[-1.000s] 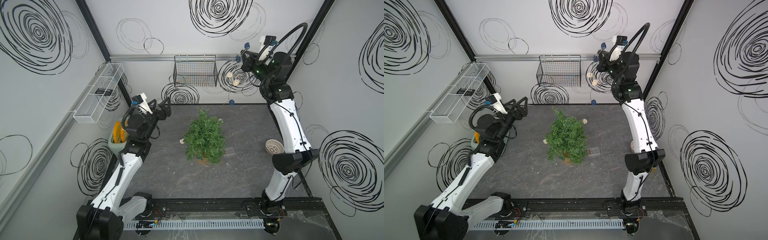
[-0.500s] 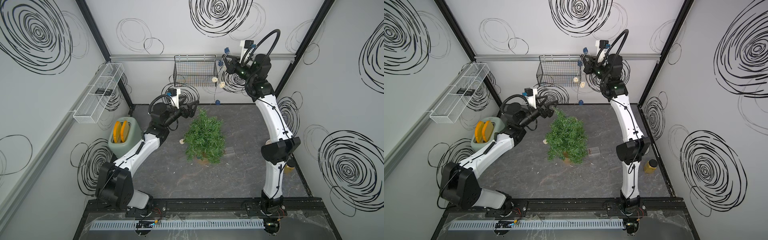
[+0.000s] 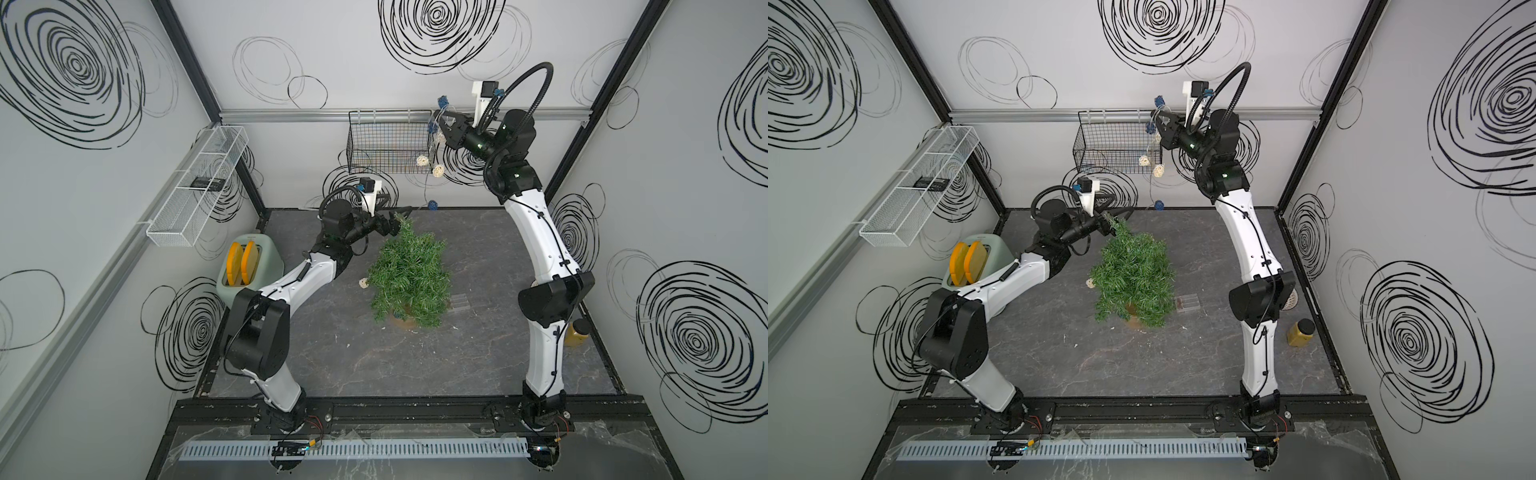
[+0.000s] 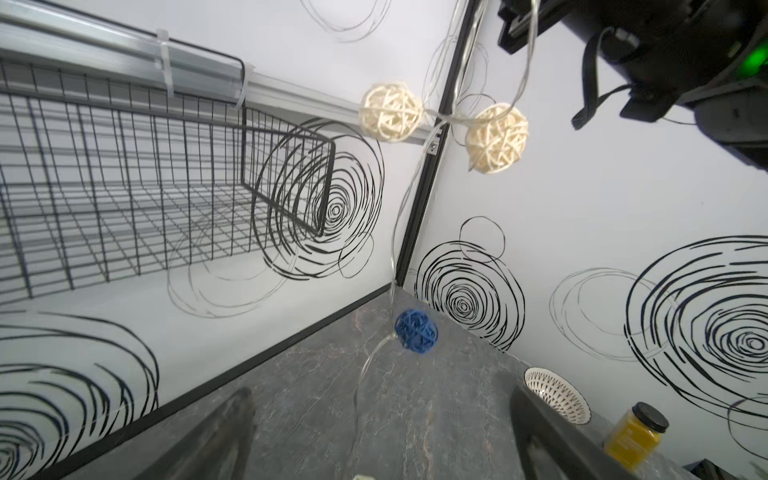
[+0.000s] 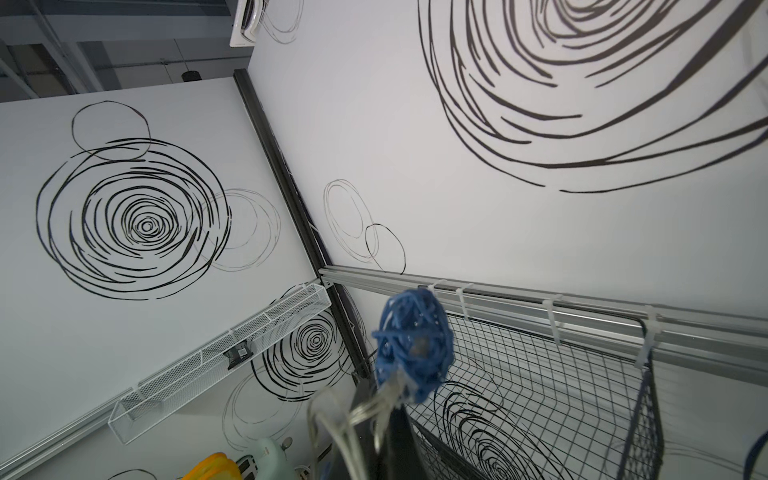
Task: Remove string lights from the small christmas tree
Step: Remove the light string from the Christmas tree.
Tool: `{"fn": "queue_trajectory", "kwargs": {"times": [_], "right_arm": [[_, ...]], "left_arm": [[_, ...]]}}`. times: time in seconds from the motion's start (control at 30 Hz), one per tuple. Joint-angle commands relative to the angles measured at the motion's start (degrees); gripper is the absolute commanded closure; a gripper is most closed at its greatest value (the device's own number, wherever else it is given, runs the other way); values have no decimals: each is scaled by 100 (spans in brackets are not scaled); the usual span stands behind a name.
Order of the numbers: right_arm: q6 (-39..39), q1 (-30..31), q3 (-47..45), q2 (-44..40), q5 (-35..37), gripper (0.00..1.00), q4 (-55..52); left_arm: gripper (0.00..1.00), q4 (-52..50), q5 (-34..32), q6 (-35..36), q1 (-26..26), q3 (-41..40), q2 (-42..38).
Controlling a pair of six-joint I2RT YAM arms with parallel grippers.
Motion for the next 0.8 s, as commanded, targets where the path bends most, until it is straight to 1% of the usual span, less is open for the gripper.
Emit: {"fn": "queue_trajectory", "kwargs": {"times": [0.0,0.23,0.37,0.43,0.67,0.77], "right_arm": [[76,116,182,43,-202,100,262],[42,321,185,21,-377,100,250],[-72,460,170,-39,-470,100,163],[-81,505,123,-88,-527,100,161],[-185,700,-367,-521,-678,100,302],[-255,743,-647,-761,-687,100,343]], "left_arm": [[3,639,363,-187,-52,379,152],[2,630,426,-229,-135,732,436],[0,380,232,-81,-205,957,551],[1,241,116,-42,-191,1060,617],[3,34,-221,-66,-73,1316,758],[4,7,-248,-117,57,1374,763]]}}
